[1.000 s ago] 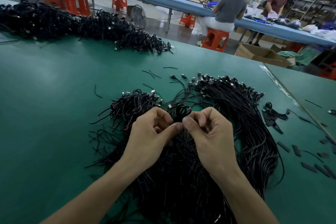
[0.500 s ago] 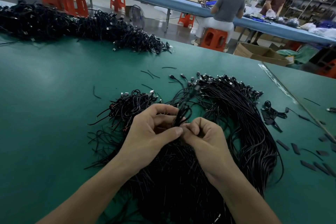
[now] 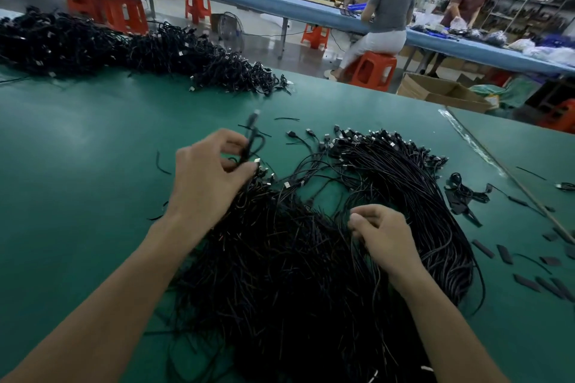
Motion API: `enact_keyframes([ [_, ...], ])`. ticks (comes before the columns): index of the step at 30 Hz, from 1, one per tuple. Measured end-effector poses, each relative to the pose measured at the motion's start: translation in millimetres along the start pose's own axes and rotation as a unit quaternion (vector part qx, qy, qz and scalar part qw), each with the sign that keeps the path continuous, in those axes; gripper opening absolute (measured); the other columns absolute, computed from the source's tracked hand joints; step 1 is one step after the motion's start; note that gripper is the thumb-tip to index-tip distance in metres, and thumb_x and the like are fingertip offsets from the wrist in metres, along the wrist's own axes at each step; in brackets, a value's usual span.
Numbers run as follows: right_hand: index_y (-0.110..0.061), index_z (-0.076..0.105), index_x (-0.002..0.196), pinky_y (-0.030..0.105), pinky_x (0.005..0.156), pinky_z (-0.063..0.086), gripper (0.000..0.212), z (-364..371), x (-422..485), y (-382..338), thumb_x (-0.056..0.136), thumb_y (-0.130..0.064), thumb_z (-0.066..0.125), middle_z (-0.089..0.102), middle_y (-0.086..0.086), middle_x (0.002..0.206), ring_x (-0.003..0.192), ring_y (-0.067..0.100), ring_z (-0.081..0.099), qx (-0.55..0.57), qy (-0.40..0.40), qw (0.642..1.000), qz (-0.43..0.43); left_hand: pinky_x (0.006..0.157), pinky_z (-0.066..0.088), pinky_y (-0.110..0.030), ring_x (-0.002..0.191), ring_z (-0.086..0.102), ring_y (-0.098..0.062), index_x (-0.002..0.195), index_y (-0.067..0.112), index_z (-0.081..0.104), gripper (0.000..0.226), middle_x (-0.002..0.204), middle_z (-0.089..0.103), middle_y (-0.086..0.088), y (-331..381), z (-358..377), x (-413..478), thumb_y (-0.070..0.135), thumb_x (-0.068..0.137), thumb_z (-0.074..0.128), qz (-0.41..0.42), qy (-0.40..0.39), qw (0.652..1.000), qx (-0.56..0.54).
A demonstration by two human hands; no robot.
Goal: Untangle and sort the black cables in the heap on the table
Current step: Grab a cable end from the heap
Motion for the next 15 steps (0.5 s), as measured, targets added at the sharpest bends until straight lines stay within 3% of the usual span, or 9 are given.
enact_keyframes([
  [2, -0.014, 0.068, 0.11, 0.024, 0.076, 0.045, 0.019, -2, 17, 17, 0.098, -0.025, 0.059, 0.069, -0.001, 0.1, 0.086, 0.013, 0.061, -0.118, 0.013, 0.993, 0.018, 0.066, 0.046, -0.002, 0.069, 0.062, 0.003, 0.111, 0.02, 0.07, 0.03, 0.11, 0.068, 0.005, -17, 3, 11, 0.017, 0.083, 0.079, -0.016, -0.014, 0.996, 0.09],
  [5, -0.008, 0.063, 0.121, 0.031, 0.08, 0.046, 0.036, 15, 34, 36, 0.098, -0.035, 0.057, 0.067, 0.007, 0.107, 0.089, 0.018, 0.055, -0.205, -0.022, 0.977, 0.063, 0.086, 0.053, -0.029, 0.093, 0.066, -0.017, 0.115, 0.019, 0.071, 0.024, 0.113, 0.07, -0.004, -39, 20, 9, 0.021, 0.091, 0.07, -0.042, -0.071, 0.981, 0.178],
  [7, -0.011, 0.064, 0.112, 0.034, 0.075, 0.049, 0.035, 23, 40, 39, 0.095, -0.042, 0.061, 0.066, 0.006, 0.1, 0.088, 0.022, 0.059, -0.229, -0.02, 0.97, 0.073, 0.084, 0.052, -0.037, 0.104, 0.062, -0.02, 0.117, 0.023, 0.071, 0.023, 0.114, 0.068, -0.001, -43, 24, 4, 0.029, 0.095, 0.063, -0.046, -0.073, 0.977, 0.195],
  [9, -0.014, 0.061, 0.097, 0.033, 0.065, 0.048, 0.029, 22, 42, 38, 0.092, -0.043, 0.063, 0.065, 0.005, 0.092, 0.081, 0.024, 0.061, -0.26, 0.003, 0.962, 0.083, 0.076, 0.048, -0.035, 0.109, 0.055, -0.02, 0.116, 0.027, 0.07, 0.025, 0.116, 0.062, 0.002, -43, 25, 1, 0.037, 0.097, 0.058, -0.042, -0.07, 0.974, 0.213],
  [12, -0.01, 0.052, 0.081, 0.029, 0.053, 0.039, 0.023, 21, 44, 29, 0.095, -0.027, 0.055, 0.058, 0.007, 0.083, 0.064, 0.023, 0.054, -0.325, 0.032, 0.942, 0.074, 0.084, 0.049, -0.04, 0.11, 0.051, -0.024, 0.118, 0.025, 0.069, 0.029, 0.117, 0.057, 0.001, -36, 23, 1, 0.04, 0.095, 0.058, -0.009, -0.056, 0.968, 0.245],
  [15, -0.008, 0.04, 0.074, 0.029, 0.048, 0.028, 0.023, 21, 45, 26, 0.095, -0.012, 0.046, 0.05, 0.007, 0.079, 0.06, 0.021, 0.044, -0.357, 0.034, 0.93, 0.077, 0.09, 0.043, -0.042, 0.108, 0.053, -0.024, 0.114, 0.024, 0.069, 0.025, 0.115, 0.058, 0.001, -20, 13, -1, 0.037, 0.093, 0.062, 0.025, -0.005, 0.968, 0.25],
])
Point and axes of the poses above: each hand's wrist, its own x-axis towards the middle knuckle, its own z-axis out of the palm, y = z × x, the point moved 10 cm from there along x, towards the middle knuckle
